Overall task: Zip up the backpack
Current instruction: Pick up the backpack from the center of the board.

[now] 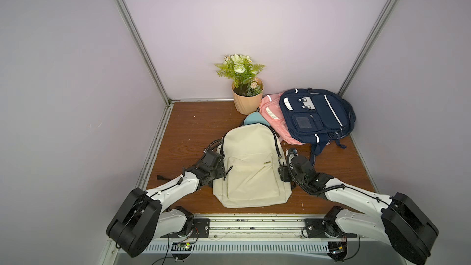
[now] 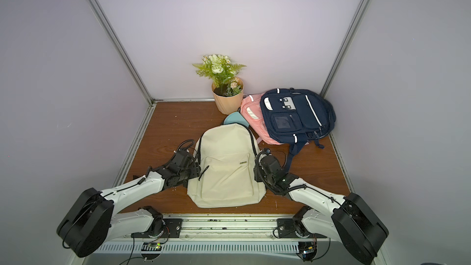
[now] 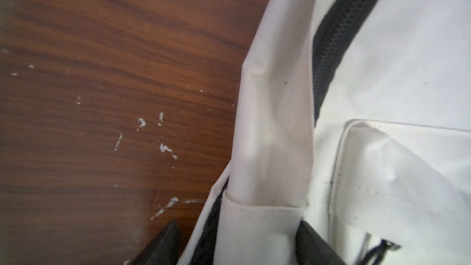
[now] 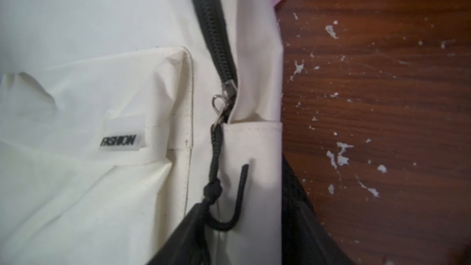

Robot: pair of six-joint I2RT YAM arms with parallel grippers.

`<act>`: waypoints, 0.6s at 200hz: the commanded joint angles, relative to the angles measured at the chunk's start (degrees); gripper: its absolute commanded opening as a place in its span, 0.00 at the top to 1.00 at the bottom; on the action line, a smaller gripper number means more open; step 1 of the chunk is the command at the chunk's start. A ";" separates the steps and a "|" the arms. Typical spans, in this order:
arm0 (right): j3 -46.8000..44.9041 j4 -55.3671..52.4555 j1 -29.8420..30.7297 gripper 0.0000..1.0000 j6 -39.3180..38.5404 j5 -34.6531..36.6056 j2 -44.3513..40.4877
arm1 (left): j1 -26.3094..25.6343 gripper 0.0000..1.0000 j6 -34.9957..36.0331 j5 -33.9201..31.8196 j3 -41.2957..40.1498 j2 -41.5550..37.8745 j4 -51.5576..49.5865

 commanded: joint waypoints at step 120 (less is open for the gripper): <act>22.22 -6.30 7.88 1.00 -4.05 -5.09 -2.24 | -3.16 0.86 2.64 -18.23 22.52 -14.95 -19.07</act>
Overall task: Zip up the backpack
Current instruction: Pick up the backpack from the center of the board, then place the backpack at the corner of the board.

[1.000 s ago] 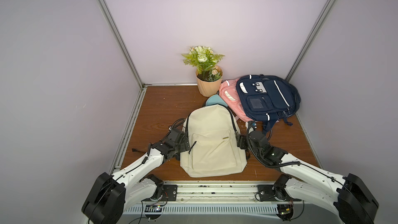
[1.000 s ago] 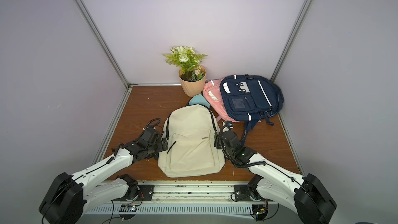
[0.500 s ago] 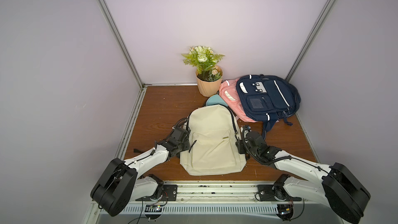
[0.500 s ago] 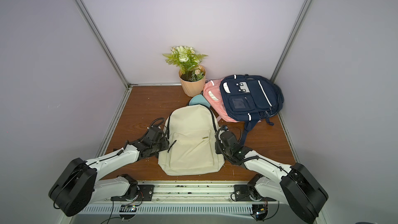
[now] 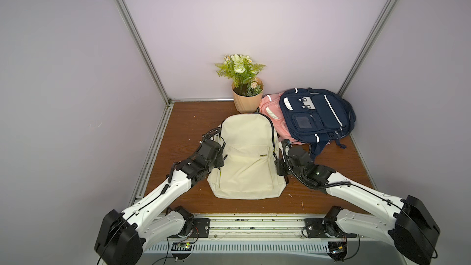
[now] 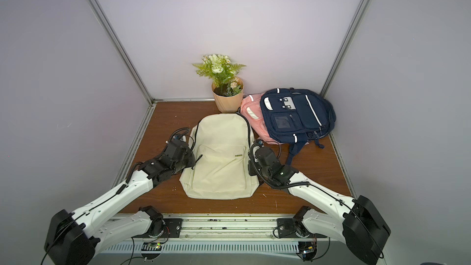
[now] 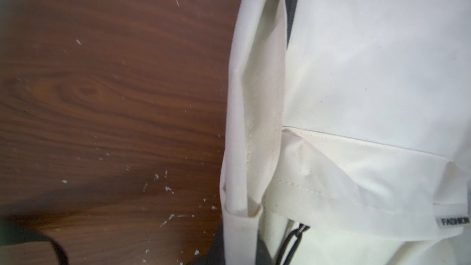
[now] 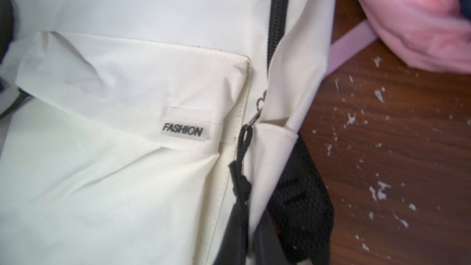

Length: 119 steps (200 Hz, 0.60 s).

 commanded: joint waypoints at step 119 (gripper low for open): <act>44.60 9.60 14.84 1.00 -4.38 -4.94 37.50 | 37.24 0.88 11.18 -10.33 33.35 9.15 -16.76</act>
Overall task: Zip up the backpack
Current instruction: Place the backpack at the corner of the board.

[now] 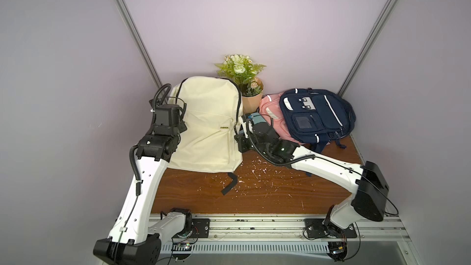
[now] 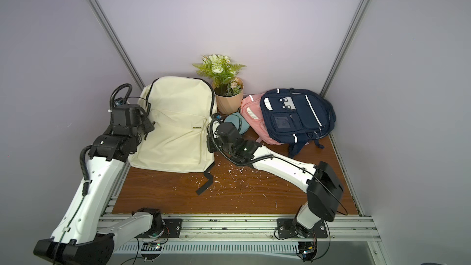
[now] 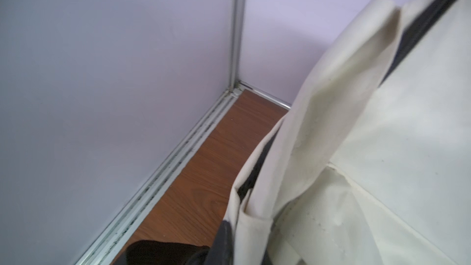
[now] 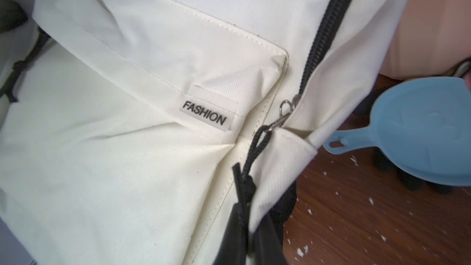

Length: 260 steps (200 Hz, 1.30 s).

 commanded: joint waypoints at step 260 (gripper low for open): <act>3.01 -0.17 2.53 0.27 12.03 18.89 9.96 | 4.91 0.03 -3.65 24.75 -21.03 -0.92 15.61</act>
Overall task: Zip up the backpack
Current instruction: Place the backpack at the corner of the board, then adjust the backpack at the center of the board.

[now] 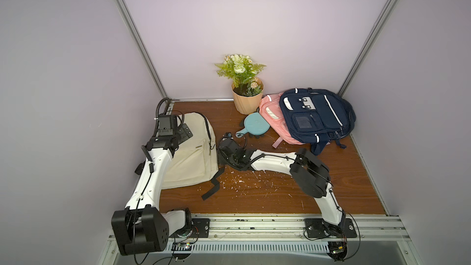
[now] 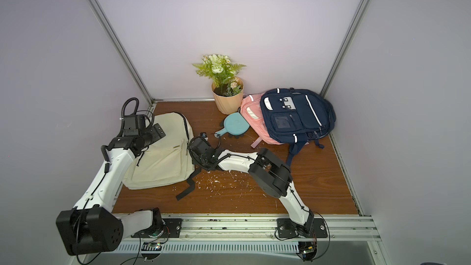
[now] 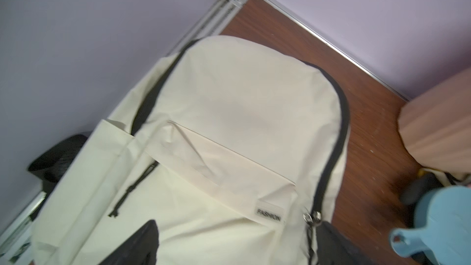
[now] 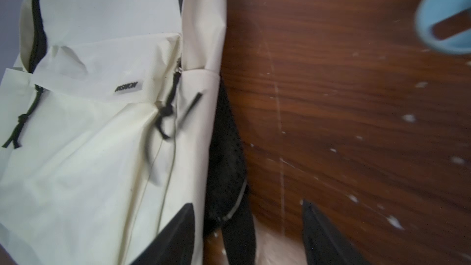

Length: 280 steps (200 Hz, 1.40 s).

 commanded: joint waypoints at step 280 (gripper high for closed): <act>-35.75 15.40 -68.47 0.29 8.32 -24.47 -24.78 | -41.54 0.02 -10.85 -18.20 -19.01 -10.13 19.28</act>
